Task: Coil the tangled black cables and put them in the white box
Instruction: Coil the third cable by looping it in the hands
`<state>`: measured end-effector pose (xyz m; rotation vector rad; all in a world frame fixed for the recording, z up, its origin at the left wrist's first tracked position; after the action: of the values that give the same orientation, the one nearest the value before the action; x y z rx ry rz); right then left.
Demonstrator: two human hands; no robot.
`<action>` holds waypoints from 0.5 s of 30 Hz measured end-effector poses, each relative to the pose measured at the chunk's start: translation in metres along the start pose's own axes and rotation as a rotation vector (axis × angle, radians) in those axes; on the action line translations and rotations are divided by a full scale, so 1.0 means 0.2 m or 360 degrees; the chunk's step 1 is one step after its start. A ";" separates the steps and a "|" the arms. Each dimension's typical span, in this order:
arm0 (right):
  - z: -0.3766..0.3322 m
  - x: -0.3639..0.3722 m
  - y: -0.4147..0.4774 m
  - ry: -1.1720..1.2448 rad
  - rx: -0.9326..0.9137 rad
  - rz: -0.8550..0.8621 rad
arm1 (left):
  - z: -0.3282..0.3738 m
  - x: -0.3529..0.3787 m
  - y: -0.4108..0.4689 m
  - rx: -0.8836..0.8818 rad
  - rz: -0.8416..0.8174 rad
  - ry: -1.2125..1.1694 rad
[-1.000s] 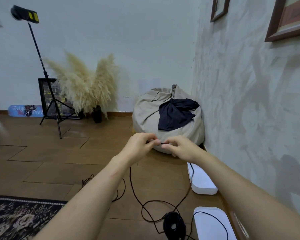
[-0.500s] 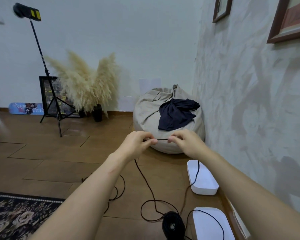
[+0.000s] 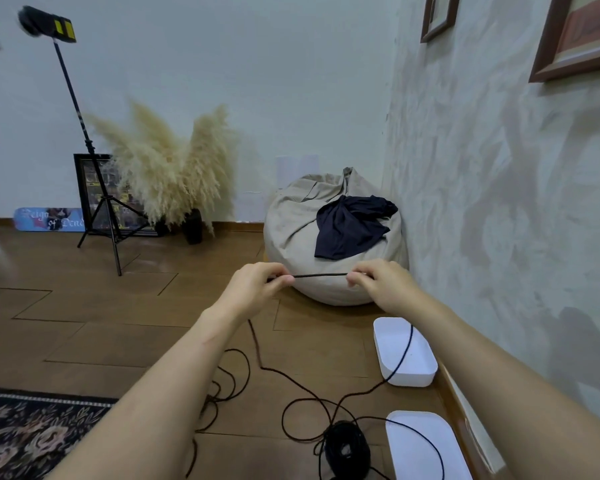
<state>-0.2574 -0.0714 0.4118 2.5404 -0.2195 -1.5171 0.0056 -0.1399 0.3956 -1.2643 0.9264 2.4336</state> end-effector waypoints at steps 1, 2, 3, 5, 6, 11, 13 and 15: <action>0.02 0.00 -0.01 0.0017 0.0016 -0.0047 | -0.01 0.00 0.00 0.0003 0.0004 0.0015; 0.01 0.00 -0.02 0.0084 0.0012 -0.0114 | 0.01 0.00 0.00 0.0025 0.0001 0.0012; -0.01 0.01 -0.03 0.0181 -0.0005 -0.0186 | 0.04 0.01 0.00 0.0065 -0.0006 -0.0005; -0.08 0.04 -0.05 0.0341 -0.0080 -0.0270 | 0.14 0.05 0.01 0.0179 -0.0023 -0.0031; -0.11 0.06 -0.04 0.0364 -0.0135 -0.0253 | 0.18 0.07 0.01 0.0231 -0.0029 -0.0041; -0.07 0.04 -0.02 0.0229 -0.0128 -0.0005 | 0.15 0.07 0.00 0.0132 -0.0057 -0.0102; -0.03 0.00 -0.02 0.0201 -0.0029 0.0100 | 0.08 0.04 0.00 0.0050 -0.0034 -0.0093; -0.01 0.00 -0.02 0.0228 0.0000 0.0059 | 0.06 0.04 0.00 0.0039 -0.0010 -0.0066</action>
<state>-0.2563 -0.0674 0.4119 2.6159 -0.2455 -1.3149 -0.0068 -0.1319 0.3951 -1.2016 0.9369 2.4263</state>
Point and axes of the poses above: each hand's wrist, its own y-axis towards the middle knuckle, its own x-axis out of the palm, z = x × y, the point moved 1 cm from there along y, towards the middle knuckle, and after that the axes turned 5 degrees about x, right-handed, at the moved point
